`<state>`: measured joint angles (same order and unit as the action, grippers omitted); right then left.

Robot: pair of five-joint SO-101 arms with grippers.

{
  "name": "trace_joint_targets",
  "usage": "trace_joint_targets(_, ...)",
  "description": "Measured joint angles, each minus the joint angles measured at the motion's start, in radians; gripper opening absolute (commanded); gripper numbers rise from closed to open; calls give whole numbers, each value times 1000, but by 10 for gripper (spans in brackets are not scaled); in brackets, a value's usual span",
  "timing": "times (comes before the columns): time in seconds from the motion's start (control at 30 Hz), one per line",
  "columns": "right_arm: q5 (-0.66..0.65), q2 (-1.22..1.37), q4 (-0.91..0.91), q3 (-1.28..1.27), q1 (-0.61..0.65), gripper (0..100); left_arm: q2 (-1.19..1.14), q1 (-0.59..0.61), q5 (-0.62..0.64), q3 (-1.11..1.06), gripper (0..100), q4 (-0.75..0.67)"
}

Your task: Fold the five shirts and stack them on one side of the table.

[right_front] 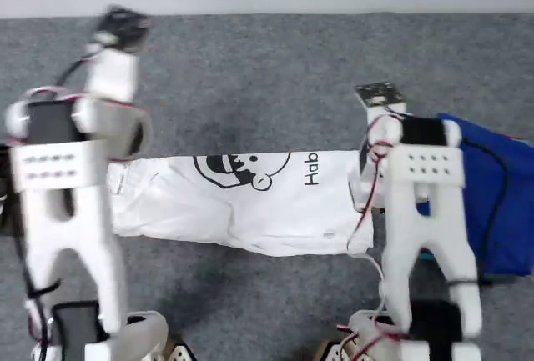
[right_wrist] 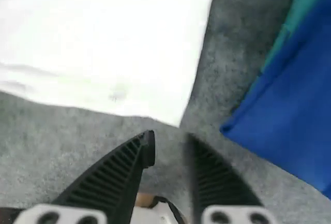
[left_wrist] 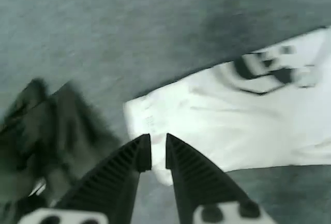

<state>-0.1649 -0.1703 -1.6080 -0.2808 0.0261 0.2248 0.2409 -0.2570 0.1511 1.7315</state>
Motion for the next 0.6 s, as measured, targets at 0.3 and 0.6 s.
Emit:
trace_joint_targets(0.3,74,256,242,0,6,256,8,276,-87,-5,65,2)
trace_joint_targets(0.6,81,396,371,0,91,253,8,288,-91,-11,62,2)
